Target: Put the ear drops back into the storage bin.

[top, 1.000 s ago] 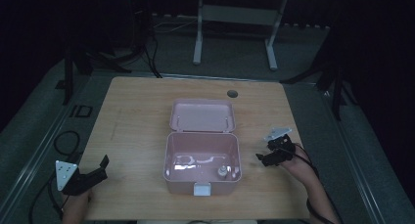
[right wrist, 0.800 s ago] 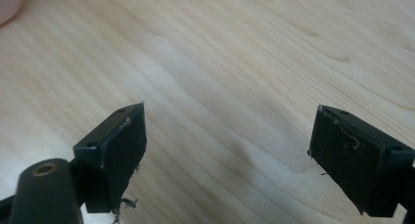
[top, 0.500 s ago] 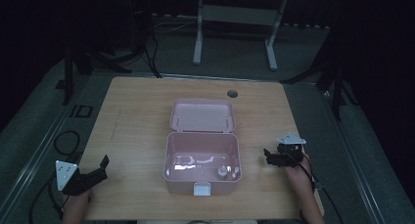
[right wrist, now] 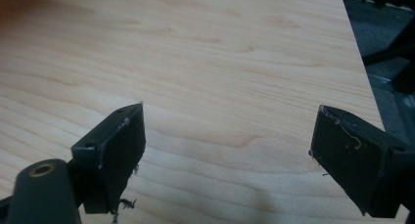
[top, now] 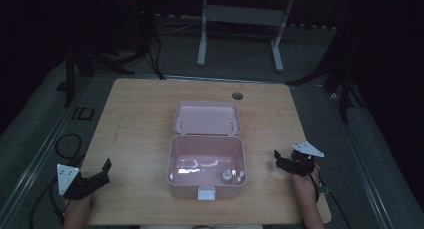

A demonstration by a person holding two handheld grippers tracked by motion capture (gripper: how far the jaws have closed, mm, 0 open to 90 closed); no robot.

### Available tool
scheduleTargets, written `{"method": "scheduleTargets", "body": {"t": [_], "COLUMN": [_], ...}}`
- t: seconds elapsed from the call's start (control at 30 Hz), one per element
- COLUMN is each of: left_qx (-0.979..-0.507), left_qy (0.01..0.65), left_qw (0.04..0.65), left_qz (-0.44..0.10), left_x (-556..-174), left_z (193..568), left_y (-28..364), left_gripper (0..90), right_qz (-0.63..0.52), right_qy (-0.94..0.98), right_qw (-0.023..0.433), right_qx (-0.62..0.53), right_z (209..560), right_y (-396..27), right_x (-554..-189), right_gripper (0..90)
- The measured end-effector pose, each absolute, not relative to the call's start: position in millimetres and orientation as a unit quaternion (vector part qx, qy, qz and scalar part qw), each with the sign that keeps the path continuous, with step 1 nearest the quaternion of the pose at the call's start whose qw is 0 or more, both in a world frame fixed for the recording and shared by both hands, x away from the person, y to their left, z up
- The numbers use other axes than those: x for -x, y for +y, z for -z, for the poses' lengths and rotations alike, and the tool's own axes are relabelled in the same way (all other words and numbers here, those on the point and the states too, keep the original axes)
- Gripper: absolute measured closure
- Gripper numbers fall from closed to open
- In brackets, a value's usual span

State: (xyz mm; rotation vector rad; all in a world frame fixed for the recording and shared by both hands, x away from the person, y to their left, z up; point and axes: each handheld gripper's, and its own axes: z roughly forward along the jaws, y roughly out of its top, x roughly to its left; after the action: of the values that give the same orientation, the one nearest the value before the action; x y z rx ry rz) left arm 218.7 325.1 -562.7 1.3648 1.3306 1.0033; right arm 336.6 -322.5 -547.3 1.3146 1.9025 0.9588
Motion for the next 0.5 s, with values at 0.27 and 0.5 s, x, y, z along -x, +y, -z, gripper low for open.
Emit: {"method": "scheduleTargets", "body": {"t": [0.27, 0.5], "left_qx": [-0.558, -0.558], "left_qy": [0.544, 0.544], "left_qw": [0.475, 0.476], "left_qz": [-0.410, -0.409], "left_x": [-218.6, -218.6], "left_z": [562.8, 562.8], "left_y": [325.4, 325.5], "left_gripper": [0.5, 0.4], "right_qz": [-0.414, -0.419], "right_qy": [0.685, 0.674], "right_qw": [0.304, 0.299], "right_qx": [-0.516, -0.530], "right_z": [546.9, 548.9], "right_y": [-335.1, -344.3], "right_x": [-327.5, -327.1], "right_gripper": [12.5, 12.6]}}
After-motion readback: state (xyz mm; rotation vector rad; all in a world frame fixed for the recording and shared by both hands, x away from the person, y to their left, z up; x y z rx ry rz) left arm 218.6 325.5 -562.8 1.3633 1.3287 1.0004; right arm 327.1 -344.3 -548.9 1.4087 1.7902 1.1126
